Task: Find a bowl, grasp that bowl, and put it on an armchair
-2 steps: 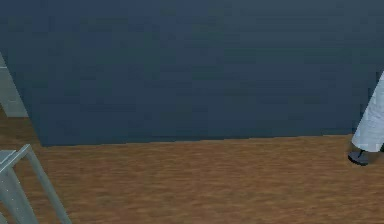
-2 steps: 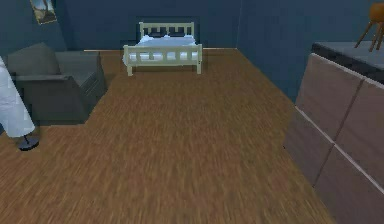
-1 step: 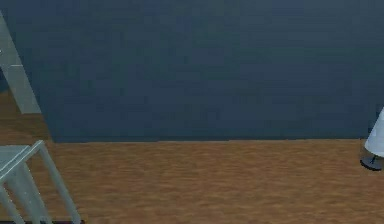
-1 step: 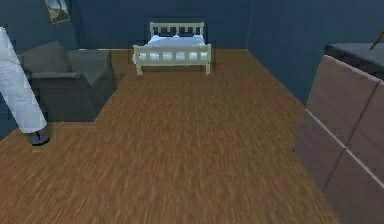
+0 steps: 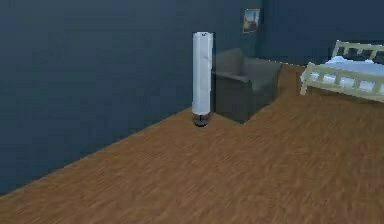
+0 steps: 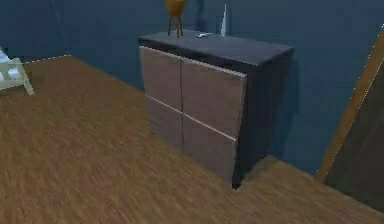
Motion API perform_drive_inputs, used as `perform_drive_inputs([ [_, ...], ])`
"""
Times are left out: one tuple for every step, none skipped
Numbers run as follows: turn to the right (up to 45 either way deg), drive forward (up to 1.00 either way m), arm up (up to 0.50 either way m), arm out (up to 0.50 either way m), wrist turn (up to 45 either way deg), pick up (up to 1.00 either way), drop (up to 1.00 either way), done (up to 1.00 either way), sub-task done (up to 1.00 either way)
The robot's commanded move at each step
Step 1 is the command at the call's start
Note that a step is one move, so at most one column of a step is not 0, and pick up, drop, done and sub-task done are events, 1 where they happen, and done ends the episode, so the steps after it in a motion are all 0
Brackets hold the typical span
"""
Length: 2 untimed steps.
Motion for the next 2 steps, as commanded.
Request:
perform_drive_inputs([
  [45.0, 0.0, 0.0, 0.0, 0.0, 0.0, 0.0, 0.0, 0.0],
  [45.0, 0.0, 0.0, 0.0, 0.0, 0.0, 0.0, 0.0, 0.0],
])
